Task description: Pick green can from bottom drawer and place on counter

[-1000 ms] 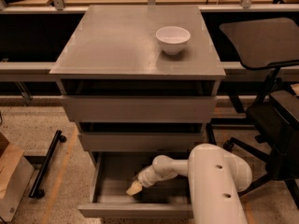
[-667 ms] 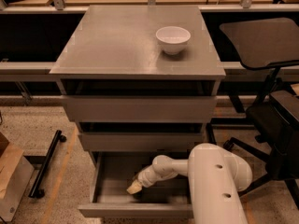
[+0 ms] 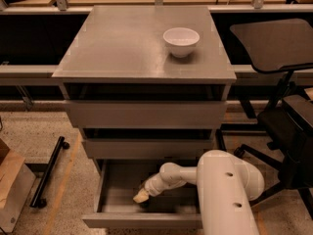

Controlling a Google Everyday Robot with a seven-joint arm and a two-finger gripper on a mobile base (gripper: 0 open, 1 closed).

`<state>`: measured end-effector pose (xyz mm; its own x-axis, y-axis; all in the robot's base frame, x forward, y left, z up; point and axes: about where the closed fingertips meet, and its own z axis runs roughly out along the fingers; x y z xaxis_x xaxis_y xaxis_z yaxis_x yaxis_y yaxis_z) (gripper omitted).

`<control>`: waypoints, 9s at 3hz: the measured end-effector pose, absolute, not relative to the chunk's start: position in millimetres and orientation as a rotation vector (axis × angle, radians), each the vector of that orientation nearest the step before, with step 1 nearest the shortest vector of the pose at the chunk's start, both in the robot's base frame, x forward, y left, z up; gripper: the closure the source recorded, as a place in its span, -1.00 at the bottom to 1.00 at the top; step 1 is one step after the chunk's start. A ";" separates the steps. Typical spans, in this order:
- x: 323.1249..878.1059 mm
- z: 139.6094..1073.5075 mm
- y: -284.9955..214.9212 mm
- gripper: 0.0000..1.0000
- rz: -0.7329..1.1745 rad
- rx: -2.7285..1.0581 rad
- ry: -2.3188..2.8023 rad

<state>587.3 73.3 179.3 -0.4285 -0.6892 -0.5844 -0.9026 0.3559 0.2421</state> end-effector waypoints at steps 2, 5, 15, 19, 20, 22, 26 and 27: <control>590.3 320.4 59.5 1.00 0.900 -1.433 1.986; 564.5 516.5 38.9 1.00 1.049 -1.686 1.658; 541.2 839.9 40.8 1.00 0.767 -2.000 1.235; 631.7 972.5 13.8 1.00 0.475 -2.078 1.165; 669.8 976.0 12.3 1.00 0.446 -2.041 1.188; 717.9 968.3 11.2 1.00 0.422 -1.936 1.195; 768.5 902.1 13.1 -0.90 0.389 -1.911 1.187; 772.4 901.0 17.6 -1.00 0.385 -1.901 1.185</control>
Offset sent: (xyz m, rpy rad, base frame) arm 0.0015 -0.0313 0.2554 0.3576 -0.1697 0.2105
